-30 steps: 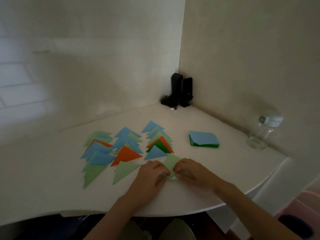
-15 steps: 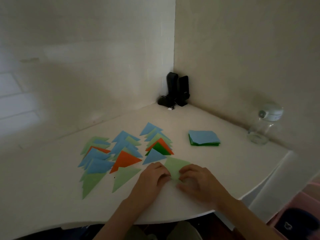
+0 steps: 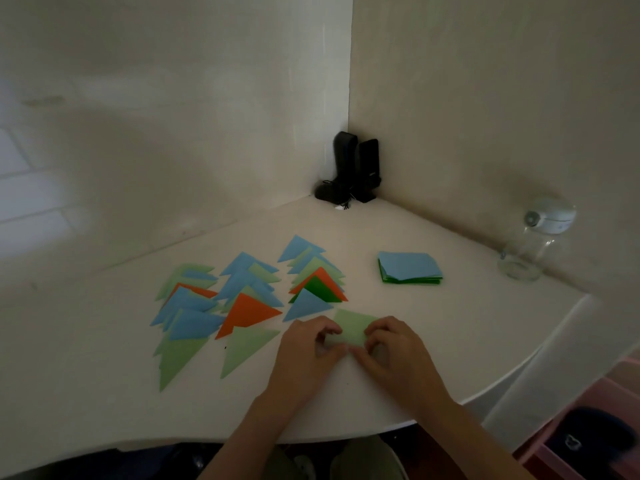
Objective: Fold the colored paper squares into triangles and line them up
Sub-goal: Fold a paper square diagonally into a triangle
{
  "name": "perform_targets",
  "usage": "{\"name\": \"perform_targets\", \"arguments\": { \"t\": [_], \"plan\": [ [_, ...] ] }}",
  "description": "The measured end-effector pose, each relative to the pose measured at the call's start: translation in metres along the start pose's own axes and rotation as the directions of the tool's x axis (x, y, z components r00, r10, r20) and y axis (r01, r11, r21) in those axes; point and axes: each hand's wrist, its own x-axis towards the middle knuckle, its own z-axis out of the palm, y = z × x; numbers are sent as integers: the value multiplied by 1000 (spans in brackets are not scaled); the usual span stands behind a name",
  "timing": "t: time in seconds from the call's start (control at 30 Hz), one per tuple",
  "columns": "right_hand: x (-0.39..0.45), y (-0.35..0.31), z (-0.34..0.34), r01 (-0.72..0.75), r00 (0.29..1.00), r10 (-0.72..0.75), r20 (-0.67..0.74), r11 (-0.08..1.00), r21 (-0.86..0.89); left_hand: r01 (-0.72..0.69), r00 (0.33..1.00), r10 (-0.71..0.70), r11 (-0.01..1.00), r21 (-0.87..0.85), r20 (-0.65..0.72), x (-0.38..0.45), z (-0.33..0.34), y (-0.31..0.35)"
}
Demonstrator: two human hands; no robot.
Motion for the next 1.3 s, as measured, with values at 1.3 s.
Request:
{"name": "perform_targets", "arguments": {
  "t": [1.3],
  "plan": [
    [32,-4,-44,-360,886,319,337,931,63,-131,988,89,917,378,128,-17,1,30]
  ]
}}
